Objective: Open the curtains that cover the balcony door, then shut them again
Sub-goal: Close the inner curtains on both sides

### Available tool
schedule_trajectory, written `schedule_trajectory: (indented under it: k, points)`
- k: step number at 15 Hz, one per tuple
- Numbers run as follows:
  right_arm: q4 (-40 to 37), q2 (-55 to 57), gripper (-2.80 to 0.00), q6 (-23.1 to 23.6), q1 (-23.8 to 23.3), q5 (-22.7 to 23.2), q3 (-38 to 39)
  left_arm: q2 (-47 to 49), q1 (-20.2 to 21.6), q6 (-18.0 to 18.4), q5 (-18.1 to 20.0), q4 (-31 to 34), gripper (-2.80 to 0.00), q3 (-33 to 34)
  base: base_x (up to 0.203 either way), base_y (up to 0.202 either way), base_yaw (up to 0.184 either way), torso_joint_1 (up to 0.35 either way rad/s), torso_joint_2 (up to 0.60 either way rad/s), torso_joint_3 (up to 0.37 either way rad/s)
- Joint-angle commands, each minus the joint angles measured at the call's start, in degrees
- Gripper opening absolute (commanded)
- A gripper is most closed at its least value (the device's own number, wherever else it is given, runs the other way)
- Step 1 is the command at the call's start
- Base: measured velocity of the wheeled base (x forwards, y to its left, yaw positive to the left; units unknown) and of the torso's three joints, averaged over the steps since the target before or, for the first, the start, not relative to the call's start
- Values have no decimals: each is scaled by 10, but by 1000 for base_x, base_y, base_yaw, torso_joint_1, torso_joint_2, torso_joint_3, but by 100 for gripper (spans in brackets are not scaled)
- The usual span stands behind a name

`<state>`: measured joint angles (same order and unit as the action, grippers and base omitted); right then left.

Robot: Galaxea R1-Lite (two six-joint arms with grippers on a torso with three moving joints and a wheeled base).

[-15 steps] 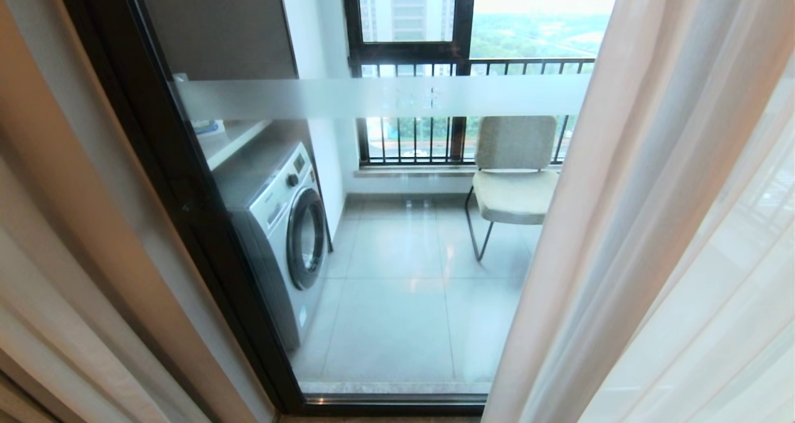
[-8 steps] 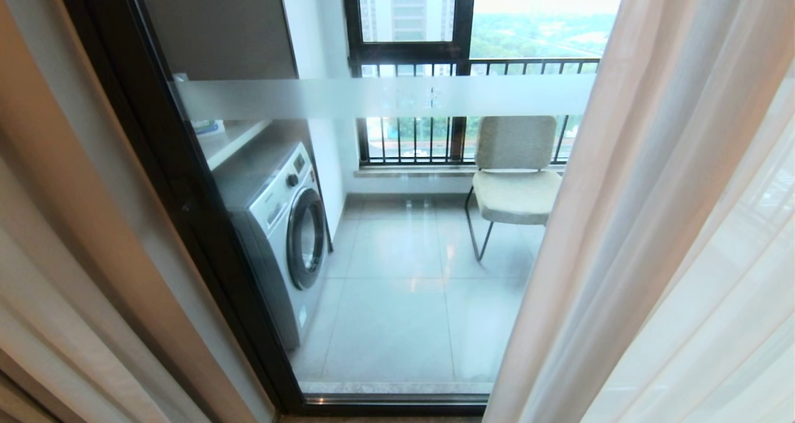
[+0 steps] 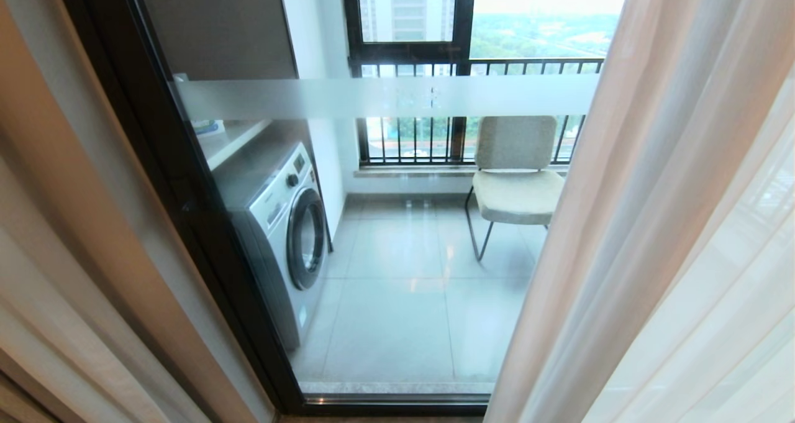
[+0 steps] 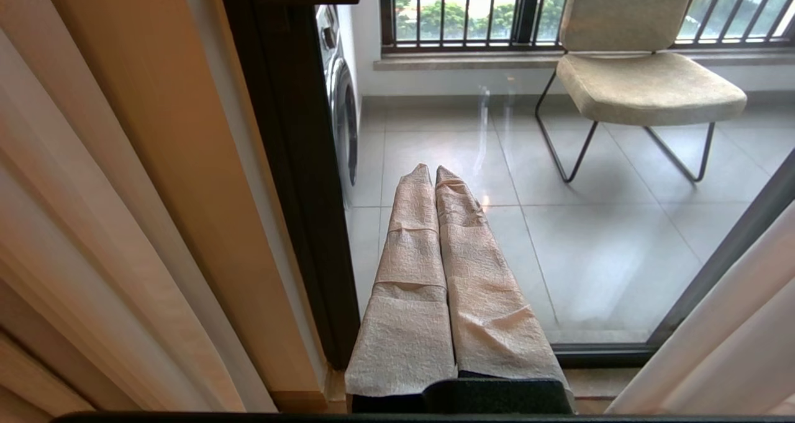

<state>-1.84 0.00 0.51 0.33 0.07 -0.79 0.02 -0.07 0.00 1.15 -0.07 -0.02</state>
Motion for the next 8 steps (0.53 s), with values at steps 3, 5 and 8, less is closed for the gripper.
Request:
schedule_trajectory:
  k: [3,5,8]
  points:
    - [0,0,-280,0,0,0,0,0,1,0,0,0,-280,0,0,0,0,0,0,0]
    - [0,0,-280,0,0,0,0,0,1,-1,0,0,-280,0,0,0,0,0,0,0]
    - [0,0,-280,0,0,0,0,0,1,-1,0,0,-280,0,0,0,0,0,0,0]
